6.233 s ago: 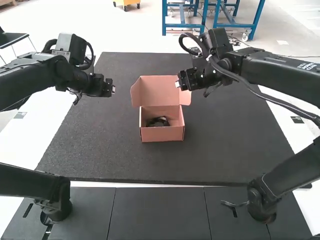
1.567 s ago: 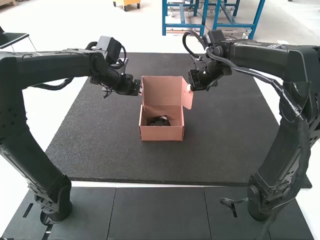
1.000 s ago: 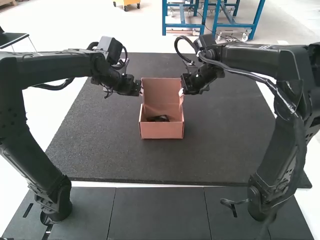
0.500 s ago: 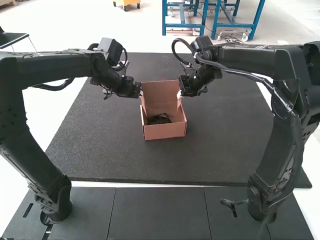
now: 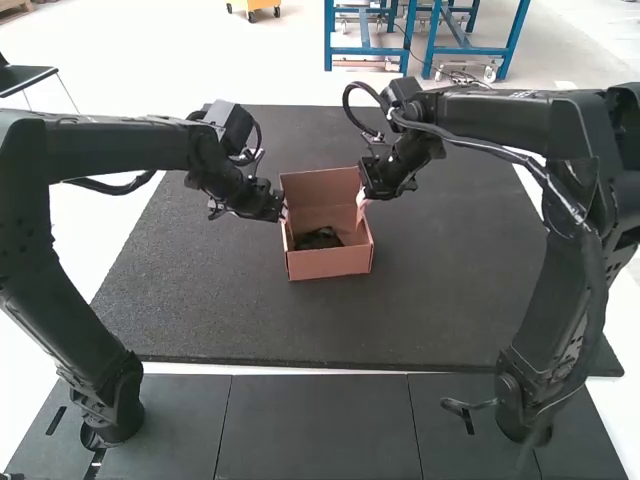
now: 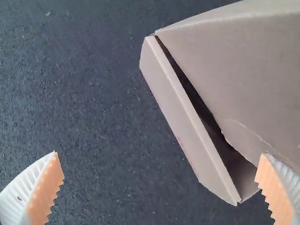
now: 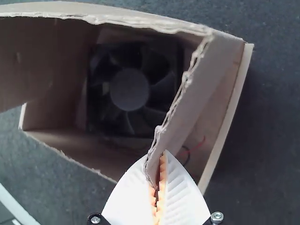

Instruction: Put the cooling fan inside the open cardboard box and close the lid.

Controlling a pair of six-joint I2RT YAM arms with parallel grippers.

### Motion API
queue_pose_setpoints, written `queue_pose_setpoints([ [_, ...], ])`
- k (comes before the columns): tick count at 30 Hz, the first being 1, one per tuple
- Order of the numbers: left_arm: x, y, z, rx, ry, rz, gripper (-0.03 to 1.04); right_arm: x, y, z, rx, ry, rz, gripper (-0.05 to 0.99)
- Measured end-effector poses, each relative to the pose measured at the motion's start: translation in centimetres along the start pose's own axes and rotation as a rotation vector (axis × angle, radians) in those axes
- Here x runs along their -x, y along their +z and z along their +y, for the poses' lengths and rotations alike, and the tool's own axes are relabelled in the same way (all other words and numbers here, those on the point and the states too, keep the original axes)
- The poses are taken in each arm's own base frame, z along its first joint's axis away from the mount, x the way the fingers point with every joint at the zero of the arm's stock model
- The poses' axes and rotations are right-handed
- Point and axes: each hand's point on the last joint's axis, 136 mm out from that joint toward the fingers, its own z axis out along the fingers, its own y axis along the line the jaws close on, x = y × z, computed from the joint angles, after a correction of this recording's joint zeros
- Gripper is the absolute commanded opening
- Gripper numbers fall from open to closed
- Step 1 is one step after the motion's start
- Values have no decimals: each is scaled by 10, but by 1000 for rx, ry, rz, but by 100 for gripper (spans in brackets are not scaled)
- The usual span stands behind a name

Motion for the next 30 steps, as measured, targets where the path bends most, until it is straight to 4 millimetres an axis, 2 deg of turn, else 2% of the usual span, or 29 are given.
queue_pose_setpoints([
  [10, -5, 1, -4, -5, 11, 17, 97, -5, 0, 1, 5, -1, 19, -2],
  [23, -10, 1, -4, -1, 12, 39, 97, -11, 3, 12, 24, -19, 43, -2],
  [30, -20, 0, -2, 4, 25, 79, 97, -50, 14, 3, 5, -36, 163, -2],
])
